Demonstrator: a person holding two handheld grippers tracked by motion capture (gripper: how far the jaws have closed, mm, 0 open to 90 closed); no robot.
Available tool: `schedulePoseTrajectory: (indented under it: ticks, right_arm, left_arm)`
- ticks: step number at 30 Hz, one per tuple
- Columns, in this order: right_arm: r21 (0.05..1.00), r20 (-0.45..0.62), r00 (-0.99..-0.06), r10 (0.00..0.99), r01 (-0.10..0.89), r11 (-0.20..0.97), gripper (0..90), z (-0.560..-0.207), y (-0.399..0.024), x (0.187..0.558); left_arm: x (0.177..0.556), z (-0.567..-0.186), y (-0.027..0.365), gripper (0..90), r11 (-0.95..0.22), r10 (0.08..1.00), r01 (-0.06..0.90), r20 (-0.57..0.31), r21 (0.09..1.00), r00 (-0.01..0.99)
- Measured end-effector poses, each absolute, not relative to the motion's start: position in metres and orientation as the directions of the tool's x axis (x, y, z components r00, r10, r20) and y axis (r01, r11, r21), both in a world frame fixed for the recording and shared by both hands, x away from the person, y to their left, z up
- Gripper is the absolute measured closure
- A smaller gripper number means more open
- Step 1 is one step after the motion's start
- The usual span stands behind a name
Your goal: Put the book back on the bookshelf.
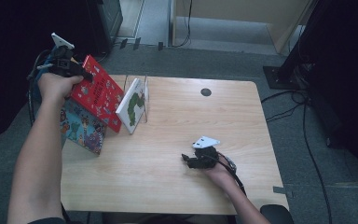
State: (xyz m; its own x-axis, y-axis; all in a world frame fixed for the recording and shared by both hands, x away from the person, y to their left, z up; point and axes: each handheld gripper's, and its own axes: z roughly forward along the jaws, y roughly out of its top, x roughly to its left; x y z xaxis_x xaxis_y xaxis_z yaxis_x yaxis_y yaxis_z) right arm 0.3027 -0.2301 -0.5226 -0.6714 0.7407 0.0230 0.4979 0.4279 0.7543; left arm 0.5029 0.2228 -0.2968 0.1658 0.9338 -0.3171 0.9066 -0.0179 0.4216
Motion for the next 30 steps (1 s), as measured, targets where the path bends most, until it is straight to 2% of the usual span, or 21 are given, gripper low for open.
schedulePoseTrajectory:
  ticks: [5, 7, 11, 18, 30]
  right_arm:
    - [0.755, 0.021, -0.671, 0.741, 0.497, 0.428, 31.6, -0.523, -0.230, 0.303]
    - [0.755, 0.021, -0.671, 0.741, 0.497, 0.428, 31.6, -0.523, -0.230, 0.303]
    - [0.755, 0.021, -0.671, 0.741, 0.497, 0.429, 31.6, -0.523, -0.230, 0.303]
    - [0.755, 0.023, -0.669, 0.743, 0.499, 0.426, 31.5, -0.523, -0.230, 0.302]
    - [0.754, 0.022, -0.669, 0.743, 0.499, 0.427, 31.4, -0.523, -0.231, 0.302]
  left_arm:
    - [0.501, -0.292, 0.226, 73.7, -0.012, 0.934, 0.887, -0.311, 0.462, 0.174]
    - [0.500, -0.291, 0.228, 68.4, -0.008, 0.939, 0.889, -0.303, 0.459, 0.164]
    - [0.498, -0.290, 0.230, 65.4, -0.018, 0.937, 0.892, -0.304, 0.452, 0.173]
    - [0.494, -0.283, 0.229, 54.8, -0.040, 0.933, 0.886, -0.299, 0.461, 0.198]
    - [0.483, -0.271, 0.233, 51.9, -0.036, 0.930, 0.877, -0.304, 0.479, 0.205]
